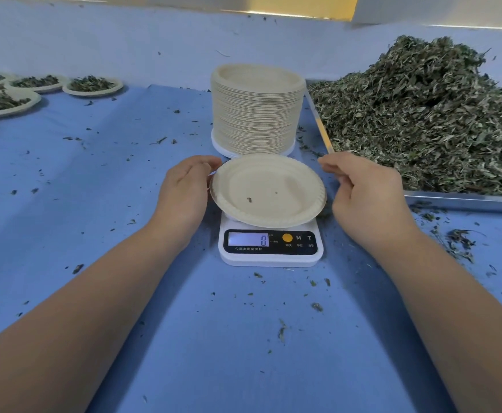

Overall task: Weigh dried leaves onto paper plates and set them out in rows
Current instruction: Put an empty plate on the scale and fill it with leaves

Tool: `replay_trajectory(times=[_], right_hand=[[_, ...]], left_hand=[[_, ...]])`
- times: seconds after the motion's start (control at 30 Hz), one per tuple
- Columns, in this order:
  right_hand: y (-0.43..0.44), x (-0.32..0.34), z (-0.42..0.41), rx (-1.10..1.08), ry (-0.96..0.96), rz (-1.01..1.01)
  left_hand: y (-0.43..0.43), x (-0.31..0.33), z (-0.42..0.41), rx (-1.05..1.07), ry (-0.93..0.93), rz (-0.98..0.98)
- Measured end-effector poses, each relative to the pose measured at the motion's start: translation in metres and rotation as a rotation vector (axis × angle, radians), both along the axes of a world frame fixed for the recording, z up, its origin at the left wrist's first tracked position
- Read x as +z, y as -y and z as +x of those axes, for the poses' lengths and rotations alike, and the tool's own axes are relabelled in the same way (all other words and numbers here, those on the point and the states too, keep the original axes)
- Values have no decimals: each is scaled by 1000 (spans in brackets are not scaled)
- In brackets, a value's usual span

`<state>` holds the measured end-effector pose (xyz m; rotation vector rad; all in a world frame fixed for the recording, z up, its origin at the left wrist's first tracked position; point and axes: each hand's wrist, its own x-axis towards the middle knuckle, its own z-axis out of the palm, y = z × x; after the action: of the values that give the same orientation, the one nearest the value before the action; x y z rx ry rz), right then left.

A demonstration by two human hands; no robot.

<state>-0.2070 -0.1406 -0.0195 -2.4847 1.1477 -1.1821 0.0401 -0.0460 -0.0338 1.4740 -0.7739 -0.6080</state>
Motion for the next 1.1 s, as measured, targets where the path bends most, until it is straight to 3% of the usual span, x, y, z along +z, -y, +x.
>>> replay_trajectory(times=[0.87, 1.1], right_hand=[[-7, 2, 3, 13, -1, 22], [-26, 11, -13, 26, 9, 204]], left_hand=[[-3, 1, -5, -39, 142, 10], [-3, 0, -6, -27, 140, 38]])
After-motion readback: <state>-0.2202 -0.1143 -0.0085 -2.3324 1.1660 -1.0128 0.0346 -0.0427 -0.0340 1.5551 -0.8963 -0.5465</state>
